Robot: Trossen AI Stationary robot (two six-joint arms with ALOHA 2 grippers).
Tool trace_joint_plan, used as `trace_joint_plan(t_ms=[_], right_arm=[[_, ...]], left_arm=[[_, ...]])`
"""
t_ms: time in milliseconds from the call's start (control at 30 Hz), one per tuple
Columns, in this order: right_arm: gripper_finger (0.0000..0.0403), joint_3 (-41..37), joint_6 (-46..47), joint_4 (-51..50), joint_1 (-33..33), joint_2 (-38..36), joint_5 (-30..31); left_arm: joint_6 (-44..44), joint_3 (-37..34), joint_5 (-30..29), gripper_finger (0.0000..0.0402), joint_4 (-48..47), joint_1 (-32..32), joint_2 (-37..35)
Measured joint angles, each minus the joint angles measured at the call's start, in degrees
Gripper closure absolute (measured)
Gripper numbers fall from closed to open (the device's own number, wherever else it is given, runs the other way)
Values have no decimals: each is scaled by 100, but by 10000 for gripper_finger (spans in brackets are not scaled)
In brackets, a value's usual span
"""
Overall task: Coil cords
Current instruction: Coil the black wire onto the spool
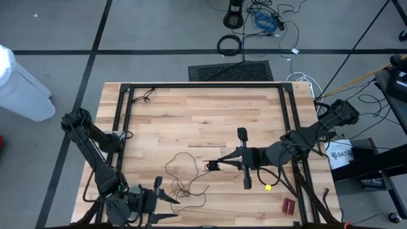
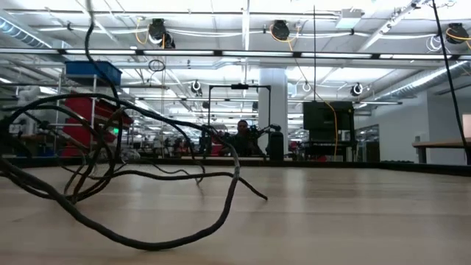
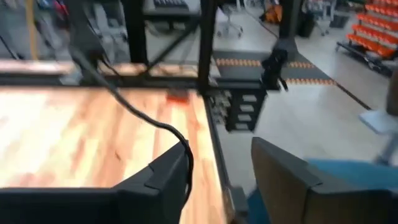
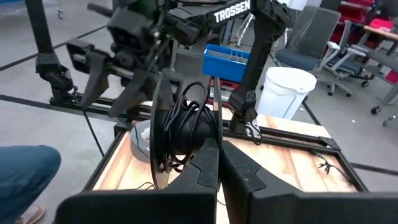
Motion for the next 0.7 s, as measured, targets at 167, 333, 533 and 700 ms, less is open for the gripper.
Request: trace_joint_plan(t_ms=[167,333,533,700], right_arm=[[403,-2,157,-115,-4,2,3],[403,-2,300,-122,31,2,3],[403,-2,311,-126,160,2,1],[403,-2,311,-128,177,-28,38]], left_arm=[[-545,0,41,165,-742,39,4],[-1077,0,574,140,-1527,7,4],[-1793,0,968,139,-2149,-203,4],[-1491,0,-89,139,-2256,-184,7]])
